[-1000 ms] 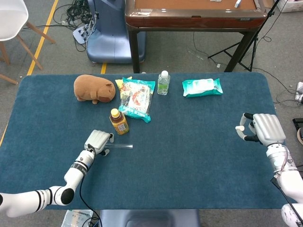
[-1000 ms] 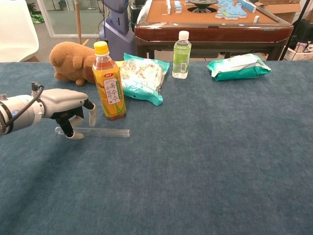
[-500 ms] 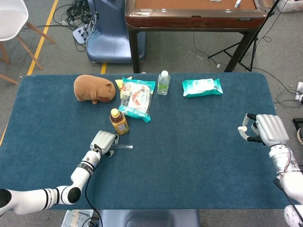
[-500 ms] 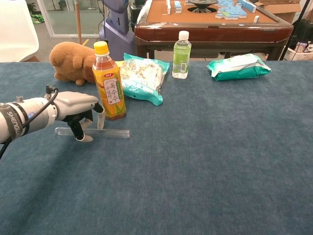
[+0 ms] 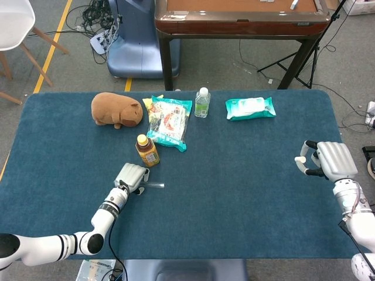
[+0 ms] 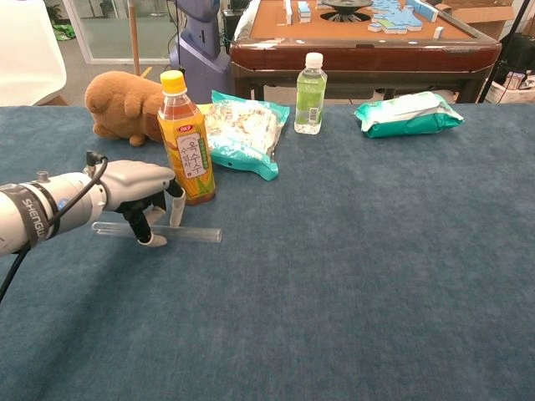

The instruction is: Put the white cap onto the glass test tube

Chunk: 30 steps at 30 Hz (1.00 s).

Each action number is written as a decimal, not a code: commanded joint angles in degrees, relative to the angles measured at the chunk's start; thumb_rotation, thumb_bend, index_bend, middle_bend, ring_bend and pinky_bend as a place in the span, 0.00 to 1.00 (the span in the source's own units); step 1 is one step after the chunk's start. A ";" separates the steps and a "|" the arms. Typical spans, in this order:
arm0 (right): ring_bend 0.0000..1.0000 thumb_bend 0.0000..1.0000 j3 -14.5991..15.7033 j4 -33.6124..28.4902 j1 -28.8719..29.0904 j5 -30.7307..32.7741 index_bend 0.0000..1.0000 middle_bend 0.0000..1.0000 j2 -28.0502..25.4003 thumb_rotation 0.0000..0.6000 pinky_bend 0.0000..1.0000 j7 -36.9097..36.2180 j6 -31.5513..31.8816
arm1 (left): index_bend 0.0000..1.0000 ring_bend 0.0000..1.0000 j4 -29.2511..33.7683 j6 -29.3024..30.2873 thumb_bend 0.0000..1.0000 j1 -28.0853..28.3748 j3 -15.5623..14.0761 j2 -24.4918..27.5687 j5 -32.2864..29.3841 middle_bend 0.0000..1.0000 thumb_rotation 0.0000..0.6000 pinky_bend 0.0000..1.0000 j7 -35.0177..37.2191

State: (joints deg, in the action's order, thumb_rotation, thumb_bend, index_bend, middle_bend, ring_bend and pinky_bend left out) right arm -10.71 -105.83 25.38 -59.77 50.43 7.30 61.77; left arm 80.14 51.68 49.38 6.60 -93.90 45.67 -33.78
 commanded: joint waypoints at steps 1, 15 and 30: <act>1.00 0.35 -0.02 -0.01 -0.04 -0.03 0.65 1.00 -0.03 1.00 1.00 -0.09 0.00 | 0.51 0.89 -0.22 -0.03 0.25 0.04 -0.06 -0.11 -0.16 0.82 1.00 1.00 -0.08; 1.00 0.35 0.06 -0.35 -0.51 -0.46 0.66 1.00 -0.21 1.00 1.00 -0.48 0.16 | 0.53 0.89 -0.67 -0.17 0.26 -0.05 -0.34 -0.11 -1.25 0.82 1.00 1.00 -0.13; 1.00 0.35 -0.41 -0.82 -0.58 -2.10 0.67 1.00 0.10 1.00 1.00 -1.19 0.87 | 0.58 0.91 6.55 1.05 0.26 -3.38 1.79 5.09 3.15 0.85 1.00 1.00 9.34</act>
State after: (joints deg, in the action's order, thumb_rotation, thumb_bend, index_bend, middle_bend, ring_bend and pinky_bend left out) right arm -11.06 -106.55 24.72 -61.69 50.40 6.16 62.61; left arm 84.20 52.56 47.08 7.55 -90.81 47.34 -27.02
